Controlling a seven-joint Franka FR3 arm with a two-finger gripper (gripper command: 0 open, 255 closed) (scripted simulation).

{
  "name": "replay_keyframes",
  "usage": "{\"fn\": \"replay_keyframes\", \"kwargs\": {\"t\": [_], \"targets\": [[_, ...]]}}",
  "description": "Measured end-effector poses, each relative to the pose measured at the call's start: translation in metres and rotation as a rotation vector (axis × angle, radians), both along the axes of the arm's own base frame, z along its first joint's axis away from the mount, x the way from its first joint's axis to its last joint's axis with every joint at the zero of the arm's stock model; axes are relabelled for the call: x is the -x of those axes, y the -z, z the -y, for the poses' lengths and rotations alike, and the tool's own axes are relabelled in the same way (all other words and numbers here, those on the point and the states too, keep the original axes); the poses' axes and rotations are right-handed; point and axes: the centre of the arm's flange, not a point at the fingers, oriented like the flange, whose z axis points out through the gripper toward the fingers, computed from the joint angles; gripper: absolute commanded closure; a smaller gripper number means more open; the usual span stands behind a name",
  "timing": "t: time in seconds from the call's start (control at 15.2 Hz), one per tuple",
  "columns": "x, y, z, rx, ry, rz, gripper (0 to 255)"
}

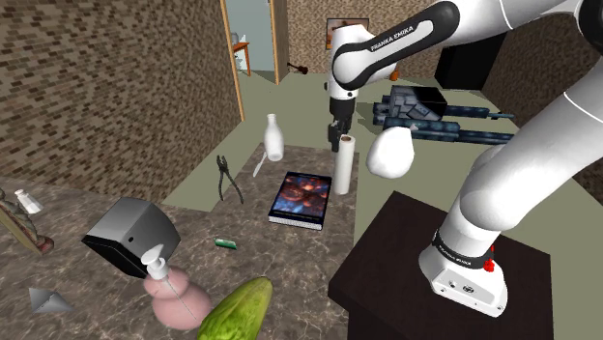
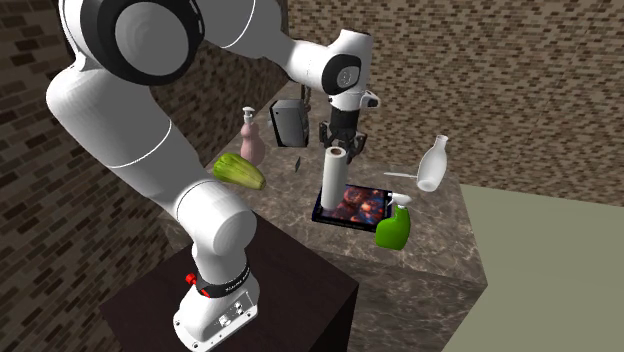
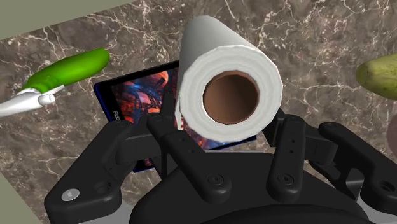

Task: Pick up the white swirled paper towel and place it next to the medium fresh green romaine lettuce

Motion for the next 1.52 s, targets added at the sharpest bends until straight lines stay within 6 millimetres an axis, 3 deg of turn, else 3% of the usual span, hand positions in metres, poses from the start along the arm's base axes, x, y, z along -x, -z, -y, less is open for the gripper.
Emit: {"fn": "replay_keyframes", "kwargs": {"t": [1.52], "targets": [[0.000, -0.120, 0.000, 0.000, 0.000, 0.000, 255]]}}
